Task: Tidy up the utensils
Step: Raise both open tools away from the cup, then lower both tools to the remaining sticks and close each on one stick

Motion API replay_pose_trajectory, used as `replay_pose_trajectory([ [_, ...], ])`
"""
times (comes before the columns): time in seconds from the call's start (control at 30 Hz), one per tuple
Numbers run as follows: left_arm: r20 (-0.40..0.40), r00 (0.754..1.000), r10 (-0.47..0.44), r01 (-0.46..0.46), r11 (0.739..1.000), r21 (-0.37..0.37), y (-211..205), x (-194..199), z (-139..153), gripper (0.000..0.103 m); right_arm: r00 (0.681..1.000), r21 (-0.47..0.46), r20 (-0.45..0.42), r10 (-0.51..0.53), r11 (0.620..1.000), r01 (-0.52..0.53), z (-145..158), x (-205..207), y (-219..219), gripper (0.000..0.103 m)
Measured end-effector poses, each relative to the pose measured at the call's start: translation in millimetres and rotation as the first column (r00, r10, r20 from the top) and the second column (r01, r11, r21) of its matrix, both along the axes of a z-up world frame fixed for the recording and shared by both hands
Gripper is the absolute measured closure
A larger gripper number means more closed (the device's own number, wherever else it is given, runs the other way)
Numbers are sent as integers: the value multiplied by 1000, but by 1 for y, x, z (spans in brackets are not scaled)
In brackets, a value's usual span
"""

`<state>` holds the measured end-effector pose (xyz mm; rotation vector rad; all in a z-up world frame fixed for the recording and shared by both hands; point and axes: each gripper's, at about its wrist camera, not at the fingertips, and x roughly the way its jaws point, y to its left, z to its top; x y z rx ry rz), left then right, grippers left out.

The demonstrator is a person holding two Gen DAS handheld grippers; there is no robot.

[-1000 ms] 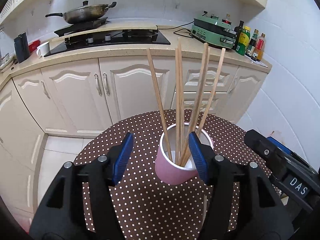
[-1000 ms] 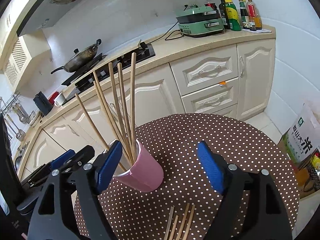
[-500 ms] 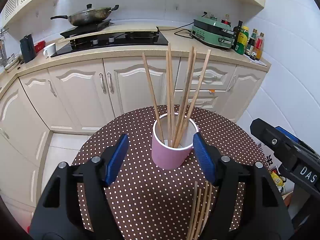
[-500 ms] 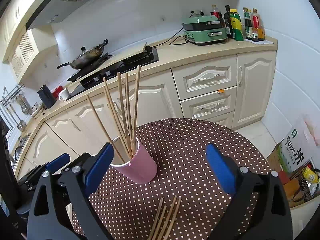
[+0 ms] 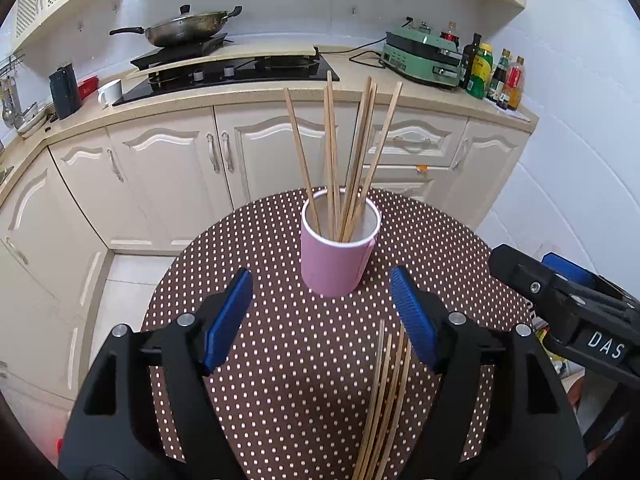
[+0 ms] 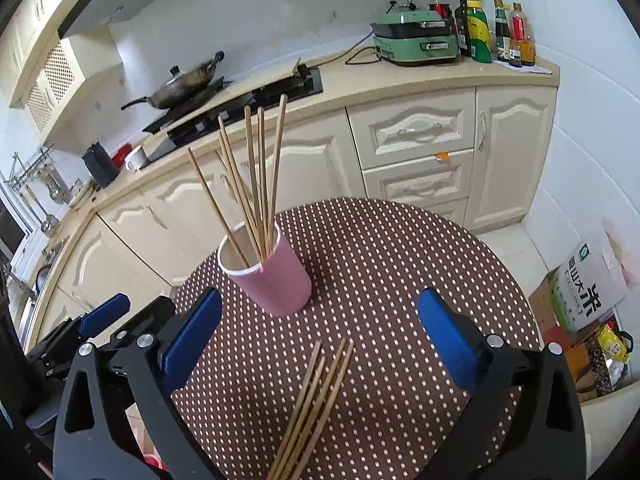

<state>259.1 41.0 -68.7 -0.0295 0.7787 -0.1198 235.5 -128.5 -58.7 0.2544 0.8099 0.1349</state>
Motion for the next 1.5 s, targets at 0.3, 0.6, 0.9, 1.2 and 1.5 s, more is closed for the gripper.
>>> replay_pose_trajectory([
  [0.3,-78,997,-21,23,999,31,0,-16,-24,31,997,-16,-77,-5,1000,4,-18,-14,-2,8],
  [0.6,-188,981,-53,68,995,76,0,-22,-60,31,985,-28,-172,-25,999,21,-49,-23,-4,8],
  [0.9,-283,956,-82,110,990,86,1,-23,-93,31,949,-42,-313,-47,998,36,-91,-26,1,8],
  [1.2,-342,932,-117,153,985,80,1,-16,-111,31,898,-75,-433,-73,996,44,-129,-29,8,8],
  [1.5,-380,914,-140,180,981,73,5,-9,-126,31,868,-81,-488,-87,995,54,-148,-30,19,8],
])
